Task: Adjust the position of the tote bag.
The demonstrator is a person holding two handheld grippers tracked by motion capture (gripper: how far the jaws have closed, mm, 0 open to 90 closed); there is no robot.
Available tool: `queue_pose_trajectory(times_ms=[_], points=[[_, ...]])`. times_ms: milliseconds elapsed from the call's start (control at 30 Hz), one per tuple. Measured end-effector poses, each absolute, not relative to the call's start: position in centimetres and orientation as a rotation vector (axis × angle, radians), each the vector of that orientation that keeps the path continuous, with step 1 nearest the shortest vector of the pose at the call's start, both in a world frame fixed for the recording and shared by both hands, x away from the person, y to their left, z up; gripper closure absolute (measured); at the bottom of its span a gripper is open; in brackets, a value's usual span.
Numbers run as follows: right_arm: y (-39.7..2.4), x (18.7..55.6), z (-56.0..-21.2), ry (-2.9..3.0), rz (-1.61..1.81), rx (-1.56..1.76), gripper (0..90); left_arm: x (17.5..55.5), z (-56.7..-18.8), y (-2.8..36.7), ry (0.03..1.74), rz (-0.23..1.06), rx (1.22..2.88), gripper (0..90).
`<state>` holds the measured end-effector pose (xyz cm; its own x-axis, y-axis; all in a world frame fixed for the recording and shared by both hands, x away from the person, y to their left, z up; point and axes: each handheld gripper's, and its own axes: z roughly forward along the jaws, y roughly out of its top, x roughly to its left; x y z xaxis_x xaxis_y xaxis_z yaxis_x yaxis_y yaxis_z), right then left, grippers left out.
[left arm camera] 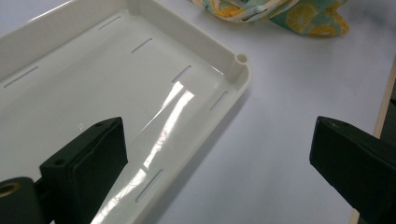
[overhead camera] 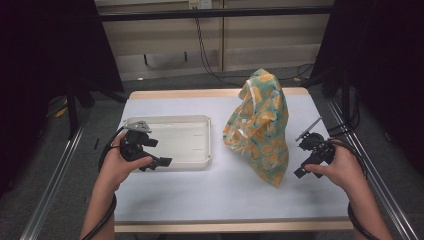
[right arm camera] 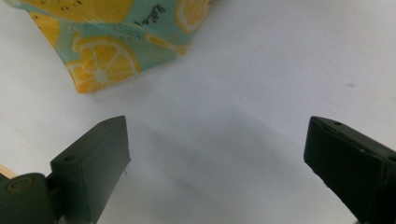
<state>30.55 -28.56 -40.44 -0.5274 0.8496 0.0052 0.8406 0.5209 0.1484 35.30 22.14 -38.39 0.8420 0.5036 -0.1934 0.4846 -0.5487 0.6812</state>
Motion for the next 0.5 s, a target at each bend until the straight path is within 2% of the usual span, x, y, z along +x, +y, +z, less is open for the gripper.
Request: queue_pose_trajectory(times_ms=[500], points=[[-29.1, 31.5, -37.4, 2.685, 0.195, 1.517, 7.1, 35.3, -38.5, 22.5, 0.718, 0.023, 2.239, 3.7]])
